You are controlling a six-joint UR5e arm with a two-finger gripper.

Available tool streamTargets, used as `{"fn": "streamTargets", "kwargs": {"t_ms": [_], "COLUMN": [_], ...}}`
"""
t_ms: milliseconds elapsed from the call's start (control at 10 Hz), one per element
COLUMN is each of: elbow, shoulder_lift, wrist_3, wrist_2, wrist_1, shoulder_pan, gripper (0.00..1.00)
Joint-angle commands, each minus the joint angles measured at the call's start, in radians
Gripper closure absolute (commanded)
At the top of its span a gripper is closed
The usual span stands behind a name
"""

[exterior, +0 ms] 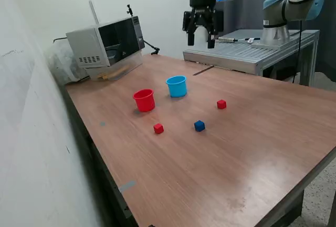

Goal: Place red objects in the red bin, and blue objects in the blue bin.

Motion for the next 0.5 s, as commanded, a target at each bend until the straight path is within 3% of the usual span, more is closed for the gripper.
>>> {"fn": "streamTargets", "kwargs": {"t_ms": [0, 200, 400], "elbow": [-0.079, -0.126, -0.117], "shoulder_lift": [0.163, 0.277, 0.341], "wrist_3": [0.003, 0.045, 0.071], "wrist_2": [0.0, 0.0, 0.0], "wrist_1": [-0.051, -0.069, -0.094], "shoulder_pan": [0.003, 0.003, 0.005], "gripper": [0.0, 0.0, 0.0]}}
